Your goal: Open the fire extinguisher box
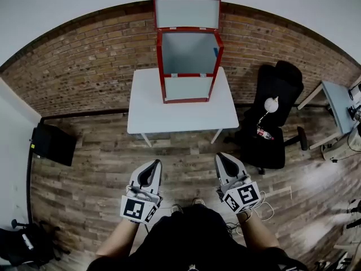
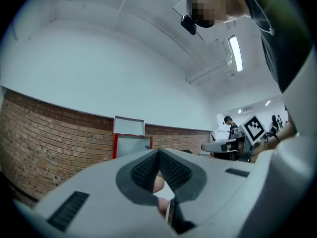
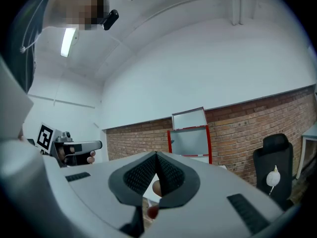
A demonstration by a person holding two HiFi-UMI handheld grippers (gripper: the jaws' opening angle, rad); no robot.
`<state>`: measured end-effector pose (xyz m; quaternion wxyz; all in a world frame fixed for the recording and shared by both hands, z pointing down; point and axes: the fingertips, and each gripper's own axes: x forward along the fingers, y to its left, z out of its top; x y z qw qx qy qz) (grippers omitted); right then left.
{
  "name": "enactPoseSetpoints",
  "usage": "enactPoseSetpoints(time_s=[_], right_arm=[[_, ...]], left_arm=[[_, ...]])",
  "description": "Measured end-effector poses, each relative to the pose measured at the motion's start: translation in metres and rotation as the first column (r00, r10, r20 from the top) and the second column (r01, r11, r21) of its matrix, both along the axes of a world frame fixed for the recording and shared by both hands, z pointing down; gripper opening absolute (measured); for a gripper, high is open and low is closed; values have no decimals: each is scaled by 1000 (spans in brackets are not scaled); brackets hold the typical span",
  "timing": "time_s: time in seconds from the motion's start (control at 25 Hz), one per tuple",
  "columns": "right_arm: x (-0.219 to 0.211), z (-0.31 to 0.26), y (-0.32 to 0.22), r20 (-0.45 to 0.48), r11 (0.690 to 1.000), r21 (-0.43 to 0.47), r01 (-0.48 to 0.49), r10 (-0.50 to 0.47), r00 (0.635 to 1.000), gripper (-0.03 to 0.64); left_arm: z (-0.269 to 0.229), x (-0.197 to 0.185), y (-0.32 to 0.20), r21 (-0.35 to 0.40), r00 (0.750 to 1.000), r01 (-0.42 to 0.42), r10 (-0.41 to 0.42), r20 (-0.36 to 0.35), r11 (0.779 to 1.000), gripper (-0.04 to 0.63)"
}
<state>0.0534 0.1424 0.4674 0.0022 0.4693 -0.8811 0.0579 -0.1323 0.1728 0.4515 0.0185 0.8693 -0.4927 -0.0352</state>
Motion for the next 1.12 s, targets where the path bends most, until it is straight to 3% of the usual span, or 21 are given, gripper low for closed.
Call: enactPoseSetpoints(time_s=[0.24, 0.6, 1.12], right_arm=[[1, -19, 29, -47, 997, 48, 59, -57, 997, 18], [22, -19, 59, -37, 995, 60, 84, -82, 996, 18], [21, -11, 62, -46, 995, 54, 78, -76, 996, 18]], left_arm=[[-13, 22, 31, 12, 1000, 17, -17, 10, 1000, 48], [-5, 48, 56, 0, 999, 35, -35, 12, 999, 48], [3, 38, 66, -10, 998, 67, -66, 24, 998, 48]])
